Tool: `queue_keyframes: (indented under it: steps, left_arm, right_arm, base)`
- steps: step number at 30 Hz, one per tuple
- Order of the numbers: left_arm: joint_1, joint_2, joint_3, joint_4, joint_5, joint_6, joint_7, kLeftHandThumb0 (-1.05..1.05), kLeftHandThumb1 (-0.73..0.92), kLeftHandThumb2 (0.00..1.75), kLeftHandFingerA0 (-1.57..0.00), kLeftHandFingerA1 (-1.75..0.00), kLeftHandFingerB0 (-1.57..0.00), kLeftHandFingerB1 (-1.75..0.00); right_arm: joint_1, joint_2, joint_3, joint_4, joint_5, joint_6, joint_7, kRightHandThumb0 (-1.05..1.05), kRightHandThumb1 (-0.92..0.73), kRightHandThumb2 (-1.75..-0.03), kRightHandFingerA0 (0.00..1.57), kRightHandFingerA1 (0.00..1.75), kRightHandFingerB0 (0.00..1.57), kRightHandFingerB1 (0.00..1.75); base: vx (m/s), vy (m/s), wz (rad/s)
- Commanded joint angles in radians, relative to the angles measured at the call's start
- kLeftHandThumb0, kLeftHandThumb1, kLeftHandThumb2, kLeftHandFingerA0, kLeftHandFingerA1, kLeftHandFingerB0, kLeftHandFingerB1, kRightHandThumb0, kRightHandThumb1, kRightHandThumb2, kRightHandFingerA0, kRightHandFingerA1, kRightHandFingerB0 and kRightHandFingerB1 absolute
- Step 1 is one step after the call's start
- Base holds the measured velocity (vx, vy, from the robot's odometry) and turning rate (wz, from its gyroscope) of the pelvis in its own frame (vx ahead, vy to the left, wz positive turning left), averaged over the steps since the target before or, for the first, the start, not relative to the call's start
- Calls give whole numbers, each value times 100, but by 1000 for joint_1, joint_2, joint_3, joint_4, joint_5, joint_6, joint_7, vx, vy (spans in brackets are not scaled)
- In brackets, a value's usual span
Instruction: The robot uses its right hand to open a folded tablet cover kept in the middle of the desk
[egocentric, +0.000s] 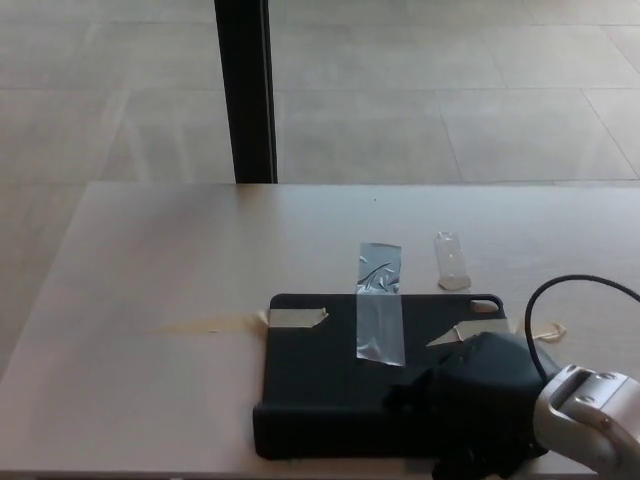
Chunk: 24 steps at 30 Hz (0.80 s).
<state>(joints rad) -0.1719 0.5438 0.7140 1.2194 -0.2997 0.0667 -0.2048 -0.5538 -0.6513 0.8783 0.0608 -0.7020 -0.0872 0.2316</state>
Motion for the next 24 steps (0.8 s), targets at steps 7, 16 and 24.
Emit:
queue_keyframes:
  steps: [7, 16, 24]
  left_arm:
    - [-12, 64, -1, 17, -31, 20, -1, -81, 87, 64, -73, -79, -39, -60]
    - [-9, 66, -9, 17, -24, 15, -6, -81, 87, 66, -67, -77, -38, -59]
    - [-28, 64, -5, 19, -38, 20, 1, -82, 87, 66, -71, -78, -39, -60]
  right_arm:
    - [378, -157, -134, -362, -1, -11, 48, -94, -74, -117, 57, 83, 27, 51]
    - [641, -168, -289, -471, 86, -5, 16, -96, -92, -74, 60, 69, 30, 37]
    - [762, -63, -414, -426, 159, 40, 30, -97, -92, -71, 63, 69, 32, 36]
  base:
    - [0, 0, 0]
    - [0, 0, 0]
    - [0, 0, 0]
